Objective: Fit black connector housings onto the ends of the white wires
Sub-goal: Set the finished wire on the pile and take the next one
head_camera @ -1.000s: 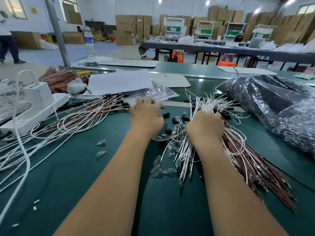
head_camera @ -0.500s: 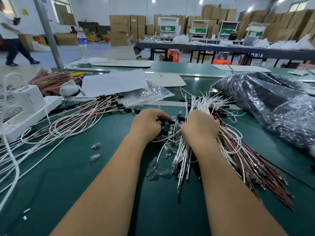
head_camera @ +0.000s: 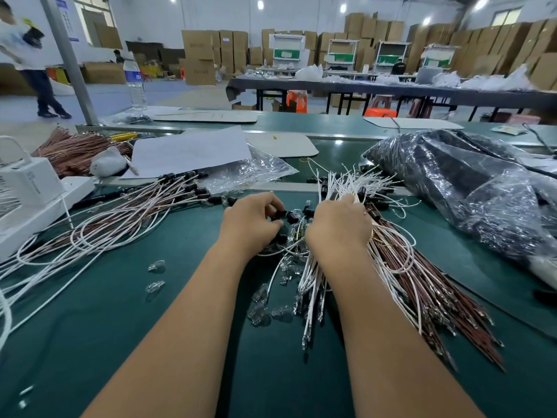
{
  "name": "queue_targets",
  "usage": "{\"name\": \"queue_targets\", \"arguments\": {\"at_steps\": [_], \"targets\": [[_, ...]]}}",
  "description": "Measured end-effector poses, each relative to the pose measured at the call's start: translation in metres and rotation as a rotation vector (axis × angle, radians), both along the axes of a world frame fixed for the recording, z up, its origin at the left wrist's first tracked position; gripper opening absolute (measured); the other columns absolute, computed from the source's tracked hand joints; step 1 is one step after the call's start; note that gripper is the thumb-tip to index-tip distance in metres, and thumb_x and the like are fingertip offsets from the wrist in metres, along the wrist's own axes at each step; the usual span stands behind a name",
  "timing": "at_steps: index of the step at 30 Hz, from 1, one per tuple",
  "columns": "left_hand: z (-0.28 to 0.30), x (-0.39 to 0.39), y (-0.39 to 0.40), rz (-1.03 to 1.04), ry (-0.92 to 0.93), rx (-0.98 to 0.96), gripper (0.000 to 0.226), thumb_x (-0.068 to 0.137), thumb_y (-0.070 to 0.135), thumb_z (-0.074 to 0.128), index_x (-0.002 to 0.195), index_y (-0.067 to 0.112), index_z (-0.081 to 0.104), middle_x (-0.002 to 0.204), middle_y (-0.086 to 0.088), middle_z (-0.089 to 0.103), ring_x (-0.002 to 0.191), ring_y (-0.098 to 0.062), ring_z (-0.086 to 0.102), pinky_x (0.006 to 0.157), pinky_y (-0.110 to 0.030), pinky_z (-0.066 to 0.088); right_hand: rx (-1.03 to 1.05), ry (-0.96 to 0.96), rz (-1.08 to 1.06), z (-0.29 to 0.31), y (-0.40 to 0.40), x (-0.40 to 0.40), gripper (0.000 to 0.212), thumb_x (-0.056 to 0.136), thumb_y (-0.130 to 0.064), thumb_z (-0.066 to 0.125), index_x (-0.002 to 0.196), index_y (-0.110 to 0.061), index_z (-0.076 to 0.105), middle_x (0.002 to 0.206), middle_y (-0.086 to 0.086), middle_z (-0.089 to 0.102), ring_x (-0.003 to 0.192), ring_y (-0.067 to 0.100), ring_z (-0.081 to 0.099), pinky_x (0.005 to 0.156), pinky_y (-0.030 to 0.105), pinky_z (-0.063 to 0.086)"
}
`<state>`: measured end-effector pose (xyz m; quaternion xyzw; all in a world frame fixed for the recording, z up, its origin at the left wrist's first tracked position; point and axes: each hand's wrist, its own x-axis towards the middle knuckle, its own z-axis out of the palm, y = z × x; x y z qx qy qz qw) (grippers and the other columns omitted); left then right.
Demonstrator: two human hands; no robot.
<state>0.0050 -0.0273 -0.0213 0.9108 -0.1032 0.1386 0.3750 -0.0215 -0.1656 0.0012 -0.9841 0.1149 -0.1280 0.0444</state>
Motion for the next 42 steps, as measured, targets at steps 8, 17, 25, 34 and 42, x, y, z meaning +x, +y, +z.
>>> {"name": "queue_targets", "arguments": {"at_steps": [8, 17, 25, 34, 42], "targets": [[0.004, -0.001, 0.0, 0.02, -0.141, -0.096, 0.031, 0.082, 0.006, 0.07, 0.112, 0.012, 0.067, 0.094, 0.0, 0.067, 0.088, -0.018, 0.064, 0.087, -0.037, 0.052, 0.095, -0.052, -0.029, -0.003, -0.005, 0.001, 0.031, 0.092, -0.031, 0.052, 0.115, -0.012, 0.061, 0.129, 0.013, 0.05, 0.117, 0.032, 0.047, 0.097, 0.041, 0.037], [0.006, -0.004, 0.0, -0.028, -0.216, -0.109, 0.021, 0.085, 0.005, 0.067, 0.104, 0.014, 0.071, 0.095, 0.001, 0.068, 0.083, -0.013, 0.061, 0.08, -0.024, 0.047, -0.017, -0.054, -0.068, 0.003, -0.006, 0.0, 0.011, 0.085, -0.029, 0.059, 0.094, -0.024, 0.058, 0.12, 0.007, 0.053, 0.117, 0.03, 0.04, 0.092, 0.043, 0.031], [0.006, -0.001, 0.002, -0.013, -0.198, -0.198, 0.021, 0.082, 0.004, 0.072, 0.103, 0.008, 0.072, 0.091, -0.002, 0.072, 0.084, -0.012, 0.066, 0.084, -0.021, 0.052, 0.161, -0.16, -0.086, -0.002, -0.01, -0.001, 0.014, 0.09, -0.026, 0.051, 0.095, -0.014, 0.058, 0.119, 0.009, 0.055, 0.114, 0.03, 0.044, 0.097, 0.042, 0.033], [0.008, -0.003, 0.0, -0.223, -0.044, -0.58, 0.02, 0.093, 0.005, 0.06, 0.108, 0.017, 0.067, 0.093, 0.005, 0.072, 0.083, 0.0, 0.067, 0.078, -0.012, 0.049, 0.512, -0.486, 0.143, -0.001, -0.004, 0.003, 0.011, 0.096, -0.003, 0.044, 0.095, -0.014, 0.043, 0.072, -0.007, 0.049, 0.062, 0.009, 0.049, 0.05, 0.026, 0.027], [0.01, -0.003, -0.009, 0.082, -0.47, -0.11, 0.012, 0.096, 0.02, 0.052, 0.106, 0.017, 0.058, 0.112, 0.008, 0.061, 0.113, -0.017, 0.046, 0.101, -0.033, 0.031, 0.377, -0.46, 0.459, -0.003, 0.006, 0.003, 0.012, 0.094, -0.001, 0.047, 0.092, -0.013, 0.05, 0.089, 0.002, 0.053, 0.073, 0.019, 0.049, 0.06, 0.029, 0.035]]}}
